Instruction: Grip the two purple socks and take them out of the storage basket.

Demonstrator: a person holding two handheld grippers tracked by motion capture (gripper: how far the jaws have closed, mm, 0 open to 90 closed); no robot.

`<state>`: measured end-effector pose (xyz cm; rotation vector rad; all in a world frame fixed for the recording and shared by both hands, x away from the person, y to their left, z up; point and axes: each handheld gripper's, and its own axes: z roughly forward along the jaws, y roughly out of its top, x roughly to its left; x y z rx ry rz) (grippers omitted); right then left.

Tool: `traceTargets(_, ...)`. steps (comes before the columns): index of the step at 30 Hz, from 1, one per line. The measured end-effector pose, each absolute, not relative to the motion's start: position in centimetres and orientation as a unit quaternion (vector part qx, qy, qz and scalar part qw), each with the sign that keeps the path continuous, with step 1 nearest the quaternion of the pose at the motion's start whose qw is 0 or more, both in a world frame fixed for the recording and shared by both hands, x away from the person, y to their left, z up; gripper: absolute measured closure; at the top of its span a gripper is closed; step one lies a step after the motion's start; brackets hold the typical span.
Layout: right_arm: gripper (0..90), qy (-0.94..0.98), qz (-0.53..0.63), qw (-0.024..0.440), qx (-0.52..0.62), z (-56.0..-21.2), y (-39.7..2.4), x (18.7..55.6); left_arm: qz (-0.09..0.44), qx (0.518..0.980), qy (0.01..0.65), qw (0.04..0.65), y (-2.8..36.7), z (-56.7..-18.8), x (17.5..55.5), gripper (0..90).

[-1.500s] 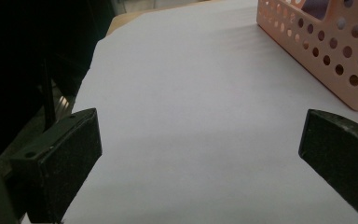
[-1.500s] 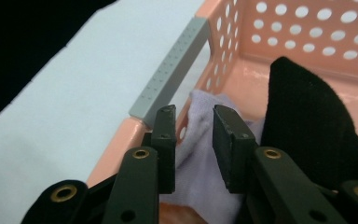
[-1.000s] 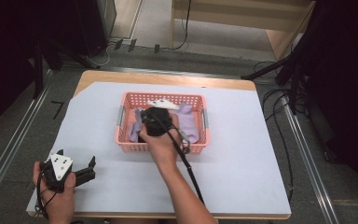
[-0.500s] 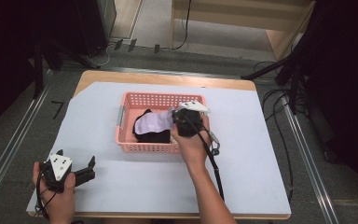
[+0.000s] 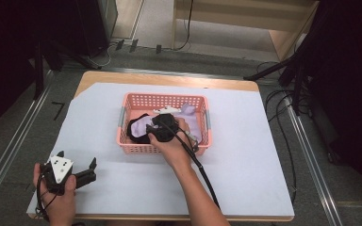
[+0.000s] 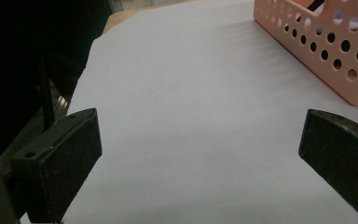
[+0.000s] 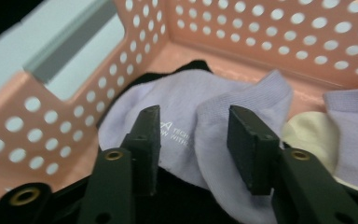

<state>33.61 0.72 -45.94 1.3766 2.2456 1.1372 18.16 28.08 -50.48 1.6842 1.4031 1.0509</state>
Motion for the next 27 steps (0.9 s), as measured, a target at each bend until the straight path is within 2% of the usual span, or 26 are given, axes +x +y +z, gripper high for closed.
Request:
traceTargets(3, 45.1, 0.777, 0.383, 0.145, 0.479, -46.1, 1.4, 33.7, 0.405, 0.649, 0.542, 0.348, 28.1, -50.5, 18.2, 0.1)
traceTargets(5, 44.3, 0.778, 0.376, 0.148, 0.481, -46.2, 1.7, 33.8, 0.406, 0.650, 0.541, 0.346, 28.0, -50.5, 18.2, 0.1)
traceTargets(6, 46.9, 0.779, 0.370, 0.152, 0.482, -46.3, 1.8, 33.9, 0.406, 0.651, 0.541, 0.346, 28.0, -50.5, 18.2, 0.1)
traceTargets(7, 53.6, 0.780, 0.367, 0.152, 0.483, -46.3, 1.8, 33.9, 0.406, 0.650, 0.541, 0.346, 28.0, -50.5, 18.2, 0.1)
traceTargets(8, 68.1, 0.783, 0.350, 0.148, 0.492, -46.3, 1.7, 34.0, 0.405, 0.650, 0.542, 0.348, 28.1, -50.5, 18.2, 0.1)
traceTargets(9, 68.1, 0.783, 0.350, 0.148, 0.492, -46.3, 1.7, 34.0, 0.404, 0.650, 0.542, 0.348, 28.1, -50.5, 18.2, 0.1)
traceTargets(13, 89.4, 0.786, 0.344, 0.142, 0.494, -46.1, 1.2, 34.0, 0.404, 0.650, 0.541, 0.348, 28.1, -50.5, 18.2, 0.1)
traceTargets(18, 89.8, 0.769, 0.375, 0.133, 0.500, -45.8, 0.6, 33.9, 0.404, 0.652, 0.540, 0.346, 28.0, -50.5, 18.2, 0.1)
traceTargets(21, 70.8, 0.760, 0.396, 0.115, 0.503, -45.7, 0.7, 33.9, 0.403, 0.655, 0.539, 0.343, 28.0, -50.5, 18.2, 0.1)
traceTargets(22, 60.3, 0.766, 0.393, 0.108, 0.497, -45.8, 1.1, 33.9, 0.403, 0.655, 0.538, 0.344, 28.0, -50.5, 18.2, 0.1)
traceTargets(23, 60.3, 0.766, 0.393, 0.108, 0.497, -45.8, 1.1, 33.9, 0.404, 0.656, 0.538, 0.343, 28.0, -50.5, 18.2, 0.1)
traceTargets(24, 55.1, 0.770, 0.388, 0.110, 0.495, -45.9, 1.3, 33.9, 0.405, 0.655, 0.537, 0.344, 27.9, -50.5, 18.2, 0.1)
traceTargets(25, 46.4, 0.773, 0.379, 0.119, 0.494, -46.0, 1.5, 33.9, 0.404, 0.656, 0.537, 0.342, 27.9, -50.5, 18.2, 0.1)
traceTargets(27, 38.6, 0.780, 0.361, 0.155, 0.487, -46.3, 2.0, 34.0, 0.405, 0.656, 0.537, 0.341, 27.9, -50.5, 18.2, 0.1)
